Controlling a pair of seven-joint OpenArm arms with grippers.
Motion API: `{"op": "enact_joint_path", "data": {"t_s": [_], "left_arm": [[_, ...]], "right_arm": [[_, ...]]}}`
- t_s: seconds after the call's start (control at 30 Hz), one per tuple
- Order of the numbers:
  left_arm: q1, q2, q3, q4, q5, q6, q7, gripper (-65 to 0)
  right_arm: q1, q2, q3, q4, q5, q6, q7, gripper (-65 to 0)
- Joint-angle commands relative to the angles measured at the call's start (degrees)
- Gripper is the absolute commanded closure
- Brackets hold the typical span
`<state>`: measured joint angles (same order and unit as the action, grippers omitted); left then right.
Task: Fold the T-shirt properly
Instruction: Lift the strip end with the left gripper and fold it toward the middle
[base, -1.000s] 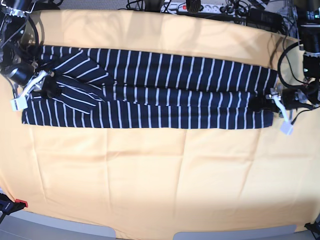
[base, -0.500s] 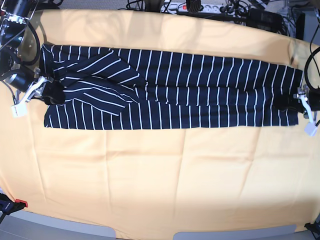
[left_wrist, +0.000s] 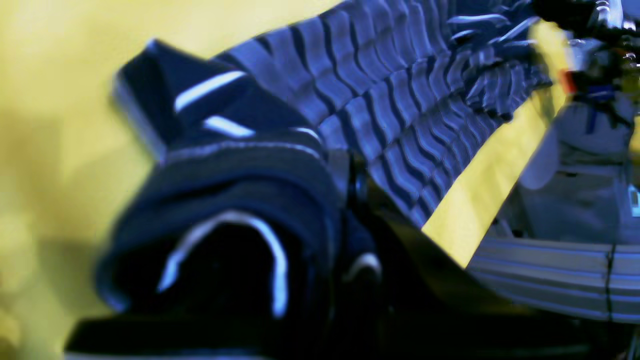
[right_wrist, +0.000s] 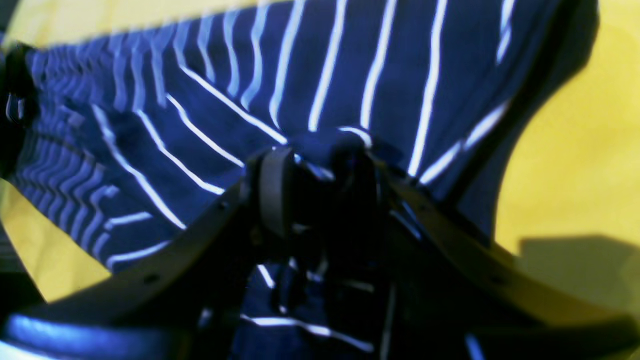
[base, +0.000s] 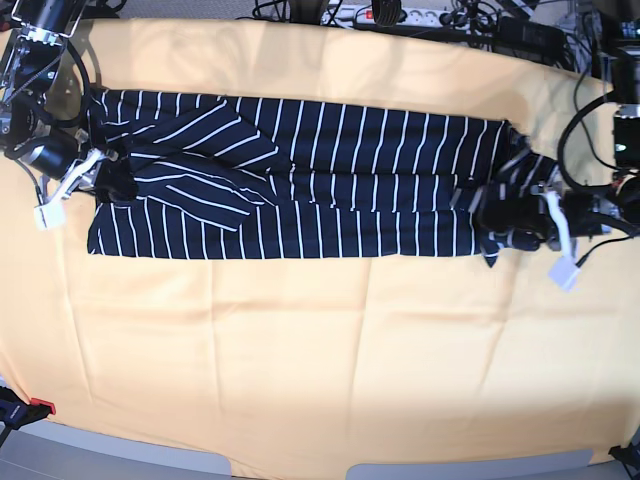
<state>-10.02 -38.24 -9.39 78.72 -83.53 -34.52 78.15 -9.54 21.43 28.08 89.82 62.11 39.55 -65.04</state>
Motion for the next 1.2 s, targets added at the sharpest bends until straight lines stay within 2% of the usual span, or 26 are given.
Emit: {"op": "enact_joint_path", "data": {"t_s": [0.0, 0.1, 0.2, 0.33, 0.53, 0.7, 0.73, 0.87, 0.9, 1.0, 1.07, 1.17], "left_arm": [[-1.07, 0.61, -0.55, 2.03, -1.47, -0.15, -0.5, 0.0], [-0.76, 5.75, -0.52, 3.82, -1.47, -0.2, -0.68, 0.0], [-0.48, 10.67, -0.48, 3.76, -1.47, -2.25, -1.86, 0.0], [-0.33, 16.68, -0.37, 3.65, -0.35, -2.64, -3.58, 0.0], [-0.11, 22.49, -0.09, 3.5, 6.93, -3.41, -6.82, 0.0], [0.02, 24.92, 2.73, 3.5, 12.48, -3.43, -8.87, 0.0], [0.02, 24.96, 3.69, 3.5, 13.11, -3.43, -9.11, -2.8], [0.02, 24.92, 7.52, 3.5, 14.27, -5.48, -9.16, -34.3], [0.0, 24.92, 8.59, 3.5, 16.35, -5.48, -9.25, -36.7], [-0.02, 24.92, 11.5, 3.5, 23.26, -4.85, -10.47, -36.4], [0.0, 24.92, 12.52, 3.5, 23.37, -2.05, -10.45, -36.4], [0.0, 24.9, 12.7, 3.52, 19.8, -1.88, -13.77, -36.4]], "right_arm": [[0.66, 0.9, 0.42, 0.74, 1.03, 0.45, 0.92, -22.7], [0.68, 0.04, 0.42, 0.74, 0.85, 0.45, 0.92, -22.7], [0.66, -0.66, 0.42, 0.74, 0.55, 0.45, 0.9, -22.7], [0.7, -0.81, 0.42, 0.74, 0.68, 0.45, 0.92, -22.7], [0.66, -0.81, 0.42, 0.74, 0.61, 0.45, 0.87, -22.7], [0.68, -0.81, 0.42, 0.74, 0.66, 0.45, 0.9, -22.7], [0.68, -0.81, 0.42, 0.74, 0.66, 0.45, 0.9, -22.7], [0.66, -0.81, 0.42, 0.74, 0.66, 0.45, 0.9, -22.7], [0.66, -0.81, 0.42, 0.74, 0.66, 0.45, 0.9, -22.7], [0.68, -0.81, 0.42, 0.74, 0.68, 0.45, 0.9, -22.7], [0.7, -0.79, 0.42, 0.74, 1.11, 0.45, 0.9, -22.7], [0.66, -0.81, 0.42, 0.74, 1.05, 0.45, 0.9, -22.7]]}}
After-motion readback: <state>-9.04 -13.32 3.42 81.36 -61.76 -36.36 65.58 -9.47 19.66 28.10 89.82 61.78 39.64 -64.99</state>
